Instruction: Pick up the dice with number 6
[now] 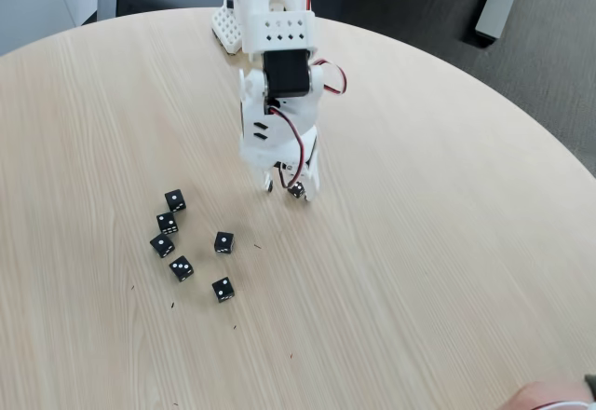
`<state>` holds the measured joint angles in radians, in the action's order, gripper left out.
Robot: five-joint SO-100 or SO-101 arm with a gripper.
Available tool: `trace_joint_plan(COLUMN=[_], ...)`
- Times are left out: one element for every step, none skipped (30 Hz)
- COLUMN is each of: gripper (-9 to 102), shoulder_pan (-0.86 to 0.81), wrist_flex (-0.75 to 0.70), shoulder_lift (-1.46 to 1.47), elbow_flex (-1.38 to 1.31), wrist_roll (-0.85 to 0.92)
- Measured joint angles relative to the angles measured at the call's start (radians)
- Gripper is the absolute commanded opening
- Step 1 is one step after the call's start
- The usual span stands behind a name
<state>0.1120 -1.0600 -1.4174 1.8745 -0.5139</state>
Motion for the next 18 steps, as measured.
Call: trace_joint_plan(gripper=[21, 21, 21, 21, 21, 21, 21, 21, 21, 21, 21, 21, 21, 21, 21, 21, 21, 21], shoulder_pan=[0.0, 0.0, 0.002, 0.005, 0.005, 0.005, 0.005, 0.008, 0.017, 0.029, 0.043, 0.054, 0.064, 0.074, 0.081, 0.089, 0.097, 0.103], wrist_flex=[0.0, 0.0, 0.0, 0.002, 0.002, 0.002, 0.003, 0.003, 0.005, 0.006, 0.006, 0.006, 0.006, 0.006, 0.006, 0.006, 0.006, 0.006], shoulder_lift=[0.0, 0.0, 0.0, 0.0, 0.0, 0.0, 0.0, 0.0, 0.0, 0.0, 0.002, 0.002, 0.002, 0.002, 0.002, 0.002, 0.002, 0.002], elbow_flex=[0.0, 0.0, 0.0, 0.0, 0.0, 0.0, 0.0, 0.0, 0.0, 0.0, 0.0, 0.0, 0.0, 0.0, 0.0, 0.0, 0.0, 0.0], wrist_roll=[-0.005, -0.012, -0.021, -0.031, -0.04, -0.046, -0.054, -0.06, -0.063, -0.066, -0.066, -0.072, -0.077, -0.081, -0.086, -0.089, -0.092, -0.095])
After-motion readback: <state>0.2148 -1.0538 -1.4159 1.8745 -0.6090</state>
